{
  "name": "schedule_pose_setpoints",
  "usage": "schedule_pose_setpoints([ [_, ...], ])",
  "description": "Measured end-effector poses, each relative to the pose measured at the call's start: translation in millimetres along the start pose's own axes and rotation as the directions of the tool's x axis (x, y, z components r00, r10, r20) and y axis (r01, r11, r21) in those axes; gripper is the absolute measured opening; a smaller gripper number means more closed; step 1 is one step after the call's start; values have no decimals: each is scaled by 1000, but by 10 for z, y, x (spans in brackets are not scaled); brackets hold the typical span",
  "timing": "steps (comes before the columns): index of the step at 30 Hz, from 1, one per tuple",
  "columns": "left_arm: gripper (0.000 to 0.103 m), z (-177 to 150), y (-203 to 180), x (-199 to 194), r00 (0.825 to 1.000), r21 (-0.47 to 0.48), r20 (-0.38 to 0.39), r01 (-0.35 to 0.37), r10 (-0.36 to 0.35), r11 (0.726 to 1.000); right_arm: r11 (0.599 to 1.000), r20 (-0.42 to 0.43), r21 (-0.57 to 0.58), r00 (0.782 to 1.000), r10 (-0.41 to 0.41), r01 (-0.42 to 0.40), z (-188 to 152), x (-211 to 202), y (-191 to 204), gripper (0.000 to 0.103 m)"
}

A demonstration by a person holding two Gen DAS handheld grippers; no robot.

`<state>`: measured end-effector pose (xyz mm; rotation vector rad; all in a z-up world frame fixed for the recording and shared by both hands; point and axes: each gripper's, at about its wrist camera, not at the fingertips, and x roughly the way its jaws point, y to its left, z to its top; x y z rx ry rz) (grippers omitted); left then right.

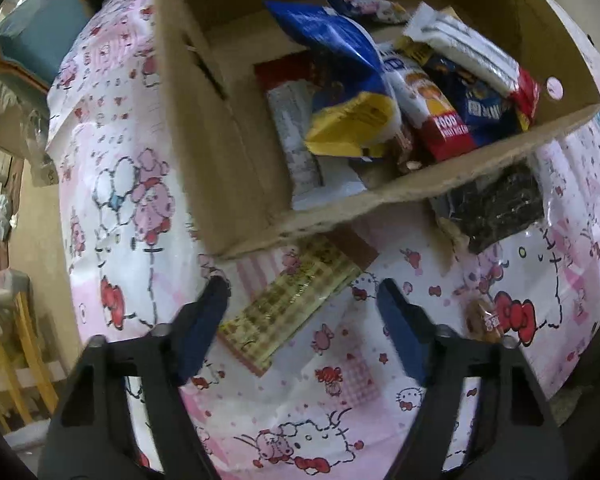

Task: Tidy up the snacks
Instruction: 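Grasp the brown checkered wafer bar with the left tool, then hold the wafer bar in the left tool while the right tool grasps the dark jerky packet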

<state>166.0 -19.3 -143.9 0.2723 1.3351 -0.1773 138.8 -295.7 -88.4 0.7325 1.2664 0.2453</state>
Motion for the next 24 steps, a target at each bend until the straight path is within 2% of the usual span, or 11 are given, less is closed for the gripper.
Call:
schedule_pose_setpoints([
  [4, 24, -79, -126, 41, 1000, 45, -22, 18, -17, 999, 1000, -12, 20, 1000, -2, 2, 2, 29, -37, 96],
  [10, 23, -235, -163, -96, 995, -43, -44, 89, -91, 995, 998, -61, -25, 996, -67, 65, -11, 213, 29, 96],
  [14, 23, -385, -134, -389, 982, -171, -26, 178, -185, 969, 983, -117, -114, 981, -154, 141, -30, 459, 135, 96],
  [19, 23, -540, -94, -750, 973, -245, 75, 229, -217, 942, 930, -97, -268, 954, -284, 250, 5, 755, 362, 96],
  [22, 23, -587, 64, -789, 975, -292, 108, 220, -197, 931, 873, -70, -362, 925, -374, 326, 34, 989, 475, 96],
  [24, 23, -578, 137, -819, 978, -313, 120, 198, -168, 929, 847, -71, -411, 914, -399, 338, 33, 1138, 533, 95],
])
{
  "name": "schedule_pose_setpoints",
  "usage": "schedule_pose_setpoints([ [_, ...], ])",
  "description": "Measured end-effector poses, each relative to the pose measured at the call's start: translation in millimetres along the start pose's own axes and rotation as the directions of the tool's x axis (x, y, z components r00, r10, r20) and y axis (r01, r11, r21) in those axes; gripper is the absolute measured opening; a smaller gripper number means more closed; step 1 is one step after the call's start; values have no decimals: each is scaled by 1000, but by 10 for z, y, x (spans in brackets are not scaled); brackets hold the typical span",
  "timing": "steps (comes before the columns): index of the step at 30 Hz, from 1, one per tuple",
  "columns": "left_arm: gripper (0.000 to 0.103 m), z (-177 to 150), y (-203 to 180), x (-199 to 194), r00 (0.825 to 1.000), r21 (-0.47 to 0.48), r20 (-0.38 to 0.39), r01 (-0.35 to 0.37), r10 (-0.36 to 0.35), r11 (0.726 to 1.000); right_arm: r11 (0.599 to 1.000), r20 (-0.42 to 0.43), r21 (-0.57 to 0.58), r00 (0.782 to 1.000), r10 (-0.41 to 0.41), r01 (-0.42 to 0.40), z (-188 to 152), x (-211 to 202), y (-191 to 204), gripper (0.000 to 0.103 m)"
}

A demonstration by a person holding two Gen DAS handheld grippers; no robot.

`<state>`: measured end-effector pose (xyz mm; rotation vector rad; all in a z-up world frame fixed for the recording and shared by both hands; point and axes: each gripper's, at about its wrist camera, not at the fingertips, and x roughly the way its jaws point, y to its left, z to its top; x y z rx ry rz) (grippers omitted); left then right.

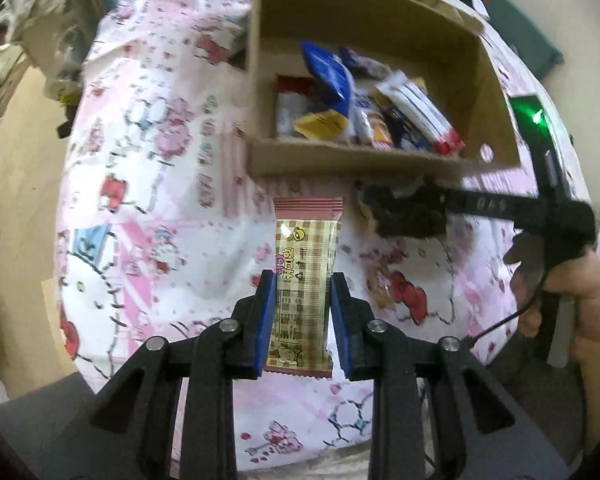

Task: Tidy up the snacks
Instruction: 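Hold the wafer bar in the left tool while the right tool grasps the dark jerky packet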

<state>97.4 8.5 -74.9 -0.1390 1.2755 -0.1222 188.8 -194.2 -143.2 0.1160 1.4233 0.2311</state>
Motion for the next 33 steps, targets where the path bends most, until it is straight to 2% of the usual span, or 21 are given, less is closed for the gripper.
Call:
schedule_pose_setpoints([
  [5, 23, 107, 132, 30, 1000, -45, 22, -7, 8, 999, 992, -30, -120, 999, -40, 36, -44, 156, 195, 88],
  [7, 23, 123, 130, 3, 999, -51, 33, -7, 9, 999, 983, -66, -181, 997, -41, 28, -128, 138, 279, 72],
  [11, 23, 133, 96, -37, 999, -51, 53, 1, 2, 999, 984, -145, -174, 988, -47, 22, -412, 133, 241, 60],
  [13, 23, 137, 72, -35, 998, -55, 56, 14, -11, 998, 982, -173, -186, 985, -25, -7, -543, 101, 292, 60],
  [16, 23, 129, 41, -76, 997, -51, 68, 24, -21, 998, 986, -194, -147, 979, 55, -84, -706, 31, 301, 60],
  [19, 23, 115, 50, -108, 997, -50, 78, 21, -17, 999, 985, -121, -102, 985, 125, -138, -685, -145, 286, 61],
  [20, 23, 115, 64, -109, 997, -56, 79, 19, -15, 998, 986, -77, -115, 990, 115, -123, -627, -212, 314, 65],
  [22, 23, 117, 104, -97, 997, -72, 77, 13, -7, 997, 986, -1, -159, 999, 44, -43, -482, -269, 378, 84],
  [23, 23, 117, 117, -91, 997, -77, 76, 10, -5, 997, 985, 24, -171, 1000, 19, -15, -415, -260, 418, 85],
  [25, 23, 123, 135, -78, 997, -81, 76, 3, 3, 997, 986, 28, -164, 999, 16, -11, -197, -182, 423, 85],
  [28, 23, 132, 153, -79, 997, -85, 80, -4, 11, 996, 988, -12, -152, 1000, 2, -4, 13, 71, 377, 84],
  [31, 23, 140, 159, -73, 997, -88, 78, 5, 2, 996, 986, -40, -150, 997, 61, -66, 75, 188, 324, 81],
  [33, 23, 147, 137, -71, 997, -82, 78, 7, -1, 997, 979, -56, -192, 997, 54, -63, 70, 181, 306, 78],
])
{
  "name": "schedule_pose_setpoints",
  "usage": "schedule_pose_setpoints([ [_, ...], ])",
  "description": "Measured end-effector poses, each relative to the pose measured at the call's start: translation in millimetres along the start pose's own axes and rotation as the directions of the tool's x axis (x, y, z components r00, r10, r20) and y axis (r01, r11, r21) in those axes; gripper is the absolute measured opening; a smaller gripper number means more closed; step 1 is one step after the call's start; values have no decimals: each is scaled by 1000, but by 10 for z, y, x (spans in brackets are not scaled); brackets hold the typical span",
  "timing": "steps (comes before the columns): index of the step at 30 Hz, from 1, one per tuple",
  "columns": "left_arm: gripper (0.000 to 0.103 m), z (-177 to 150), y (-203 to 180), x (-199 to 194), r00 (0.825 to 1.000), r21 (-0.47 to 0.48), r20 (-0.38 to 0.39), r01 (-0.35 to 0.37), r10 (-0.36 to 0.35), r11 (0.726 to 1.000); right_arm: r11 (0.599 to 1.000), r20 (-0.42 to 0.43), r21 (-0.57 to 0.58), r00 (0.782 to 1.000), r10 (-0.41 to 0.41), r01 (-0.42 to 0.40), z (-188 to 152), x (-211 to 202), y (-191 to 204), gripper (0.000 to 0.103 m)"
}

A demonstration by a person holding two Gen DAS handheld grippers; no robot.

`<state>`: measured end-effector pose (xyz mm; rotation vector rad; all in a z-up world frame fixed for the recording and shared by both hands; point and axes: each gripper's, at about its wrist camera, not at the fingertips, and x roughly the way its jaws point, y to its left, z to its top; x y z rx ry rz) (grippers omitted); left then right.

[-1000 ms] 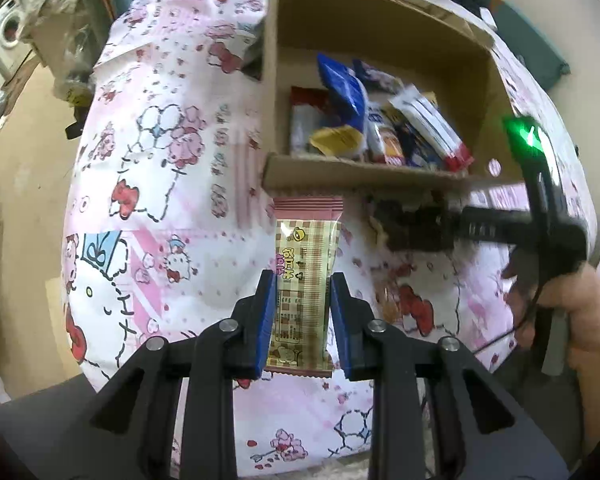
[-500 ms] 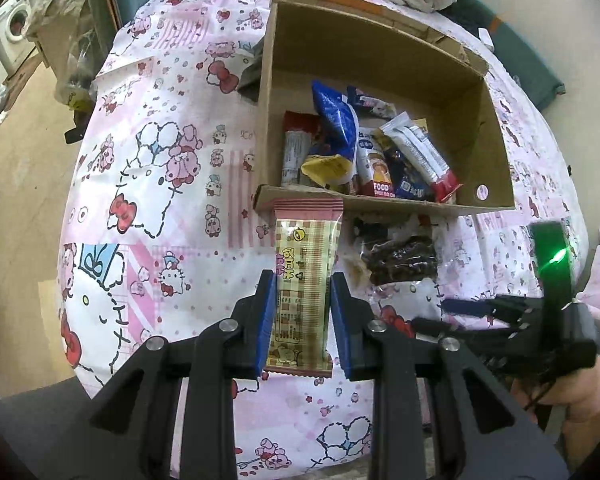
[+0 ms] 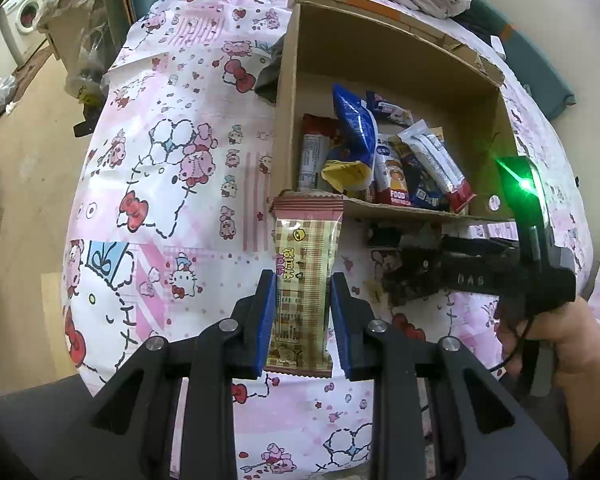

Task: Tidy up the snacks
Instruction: 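Hold the wafer bar in the left tool while the right tool grasps the dark jerky packet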

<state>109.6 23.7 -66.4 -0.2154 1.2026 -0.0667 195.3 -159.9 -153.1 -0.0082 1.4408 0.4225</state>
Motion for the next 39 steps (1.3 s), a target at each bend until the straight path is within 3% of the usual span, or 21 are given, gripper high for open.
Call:
schedule_pose_setpoints([
  [3, 23, 10, -35, -3, 1000, 8, 1, 5, -5, 1000, 997, -111, -59, 993, 47, -54, -68, 17, 28, 74],
  [4, 23, 12, -41, -5, 1000, 9, 3, 6, -6, 1000, 996, -143, -66, 988, 58, -68, -103, 11, 41, 68],
  [6, 23, 13, -47, -11, 1000, 11, 5, 9, -9, 1000, 989, -211, -41, 969, 129, -141, -229, 8, 45, 66],
  [13, 23, 9, -21, -35, 1000, 2, 9, 11, -11, 1000, 973, -316, -25, 926, 209, -228, -650, -90, 151, 65],
  [15, 23, 0, -17, -35, 1000, 2, 9, 8, -8, 1000, 980, -226, -138, 968, 111, -145, -653, -281, 254, 66],
  [17, 23, -4, -16, -25, 1000, 2, 6, 7, -7, 1000, 963, -120, -266, 993, 5, -37, -590, -428, 377, 66],
  [20, 23, -2, -9, -9, 1000, 0, 4, -2, 2, 1000, 917, -79, -386, 986, -143, 102, -507, -337, 443, 78],
  [21, 23, -2, -1, -6, 1000, -4, 3, -3, 3, 1000, 907, -102, -406, 981, -164, 110, -482, -263, 425, 83],
  [24, 23, -1, 19, -5, 1000, -11, 2, -1, 1, 1000, 915, -229, -403, 966, -116, 14, -440, 38, 413, 88],
  [25, 23, 1, 23, -6, 1000, -12, 2, 0, 0, 1000, 910, -250, -414, 961, -119, 5, -434, 130, 421, 93],
  [28, 23, 13, 12, 7, 1000, -11, -1, 3, -3, 1000, 847, -167, -525, 966, -198, 82, -429, 241, 536, 103],
  [32, 23, 19, -15, 30, 1000, -4, -5, 7, -7, 1000, 865, -136, -495, 977, -165, 77, -316, 290, 560, 103],
  [33, 23, 19, -24, 32, 1000, -1, -6, 8, -8, 1000, 863, -137, -500, 978, -159, 71, -278, 294, 564, 102],
  [35, 23, 20, -35, 29, 1000, 1, -5, 11, -10, 1000, 853, -134, -520, 983, -126, 38, -196, 66, 435, 83],
  [36, 23, 22, -37, 24, 1000, 1, -4, 13, -13, 1000, 852, -125, -523, 986, -112, 30, -186, 7, 426, 62],
  [37, 23, 24, -37, 17, 1000, 0, -2, 16, -16, 1000, 860, -130, -511, 987, -98, 18, -174, -37, 402, 55],
  [39, 23, 27, -33, 2, 1000, -1, 2, 17, -17, 1000, 865, -142, -502, 986, -84, 2, -192, -74, 375, 52],
])
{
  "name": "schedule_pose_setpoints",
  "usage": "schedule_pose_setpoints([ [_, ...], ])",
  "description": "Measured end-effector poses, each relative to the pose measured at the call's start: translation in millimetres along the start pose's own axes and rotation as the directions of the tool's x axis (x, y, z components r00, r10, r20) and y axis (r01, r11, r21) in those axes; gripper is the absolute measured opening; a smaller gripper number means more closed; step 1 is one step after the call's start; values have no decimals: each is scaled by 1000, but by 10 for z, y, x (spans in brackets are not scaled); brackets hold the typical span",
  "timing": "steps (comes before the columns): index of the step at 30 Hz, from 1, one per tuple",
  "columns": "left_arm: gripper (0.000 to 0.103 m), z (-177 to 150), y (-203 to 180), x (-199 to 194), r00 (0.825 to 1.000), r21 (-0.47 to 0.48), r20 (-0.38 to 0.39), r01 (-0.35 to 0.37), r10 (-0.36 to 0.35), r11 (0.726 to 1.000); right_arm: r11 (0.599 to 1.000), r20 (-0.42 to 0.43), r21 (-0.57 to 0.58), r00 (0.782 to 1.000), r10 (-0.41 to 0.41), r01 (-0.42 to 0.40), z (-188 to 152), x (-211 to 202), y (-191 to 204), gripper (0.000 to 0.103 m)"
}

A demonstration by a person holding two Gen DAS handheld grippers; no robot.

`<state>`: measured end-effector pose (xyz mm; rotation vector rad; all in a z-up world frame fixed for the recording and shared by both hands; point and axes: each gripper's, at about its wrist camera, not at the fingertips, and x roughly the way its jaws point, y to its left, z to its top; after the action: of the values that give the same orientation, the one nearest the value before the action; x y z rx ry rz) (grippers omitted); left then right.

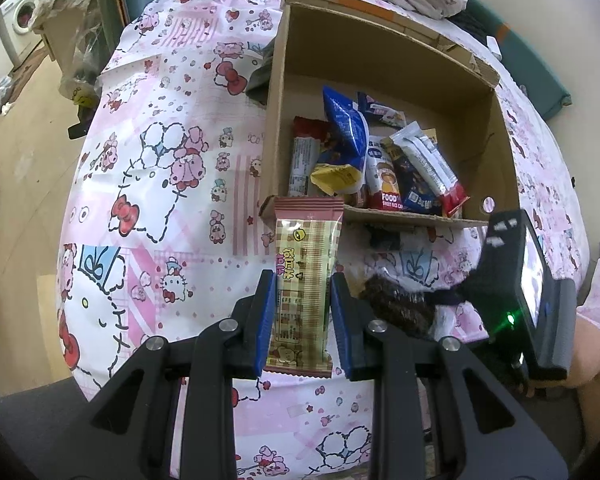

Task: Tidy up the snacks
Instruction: 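Hold the wafer bar in the left tool while the right tool grasps the dark jerky packet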

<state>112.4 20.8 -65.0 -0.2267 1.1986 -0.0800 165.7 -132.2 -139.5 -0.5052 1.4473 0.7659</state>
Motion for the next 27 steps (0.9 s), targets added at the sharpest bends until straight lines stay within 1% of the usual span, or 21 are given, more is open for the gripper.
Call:
schedule_pose_setpoints([
  [3, 23, 1, 17, -12, 1000, -6, 3, 3, -3, 1000, 998, 14, 45, 999, 35, -35, -68, -78, -13, 48],
  [5, 23, 3, 26, -20, 1000, -8, 5, 3, -3, 1000, 987, 28, 134, 996, 84, -87, -127, -180, -111, 46],
  [6, 23, -2, 29, -24, 1000, -9, 6, 3, -3, 1000, 979, 31, 167, 993, 111, -114, -151, -219, -169, 38],
  [7, 23, -6, 31, -26, 1000, -8, 7, 2, -2, 1000, 972, 46, 193, 991, 127, -134, -176, -266, -206, 27],
  [9, 23, -19, 31, -24, 1000, -6, 4, -1, 1, 1000, 952, 82, 240, 981, 174, -189, -233, -391, -294, 19],
  [11, 23, -28, 22, -9, 1000, -2, -1, -3, 3, 1000, 953, 81, 255, 986, 145, -161, -279, -443, -331, 18],
  [12, 23, -32, 10, -1, 1000, 3, -3, -6, 6, 1000, 949, 71, 264, 985, 157, -170, -334, -395, -327, 18],
  [13, 23, -35, 3, 5, 1000, 8, -3, -11, 11, 1000, 948, 73, 266, 984, 162, -176, -351, -363, -239, 18],
  [16, 23, -43, 8, 5, 1000, 7, 1, -23, 23, 1000, 956, 106, 247, 985, 133, -156, -390, -468, -126, 17],
  [17, 23, -47, 22, 0, 1000, 4, 3, -27, 27, 1000, 961, 118, 247, 988, 100, -126, -434, -528, -46, 17],
  [18, 23, -50, 38, -9, 1000, -1, 6, -30, 30, 1000, 964, 127, 245, 989, 71, -100, -415, -480, 106, 15],
  [19, 23, -51, 51, -17, 999, -5, 8, -31, 31, 1000, 972, 130, 231, 991, 12, -42, -434, -558, 148, 15],
  [20, 23, -55, 62, -23, 999, -6, 10, -34, 34, 999, 979, 119, 204, 992, -48, 23, -436, -498, 233, 15],
  [21, 23, -58, 68, -23, 999, -6, 11, -36, 37, 999, 981, 106, 166, 987, -121, 102, -458, -497, 267, 15],
  [22, 23, -59, 66, -18, 999, -5, 10, -37, 37, 999, 979, 103, 138, 981, -165, 150, -485, -518, 326, 11],
  [23, 23, -60, 57, -8, 999, -2, 7, -37, 37, 999, 980, 106, 145, 982, -154, 138, -507, -528, 344, 11],
  [25, 23, -64, 33, 1, 999, 6, 6, -38, 38, 999, 980, 108, 180, 988, -110, 89, -531, -496, 322, 11],
  [27, 23, -70, 6, 5, 999, 14, 6, -38, 38, 999, 978, 83, 201, 994, -78, 60, -529, -396, 306, 11],
])
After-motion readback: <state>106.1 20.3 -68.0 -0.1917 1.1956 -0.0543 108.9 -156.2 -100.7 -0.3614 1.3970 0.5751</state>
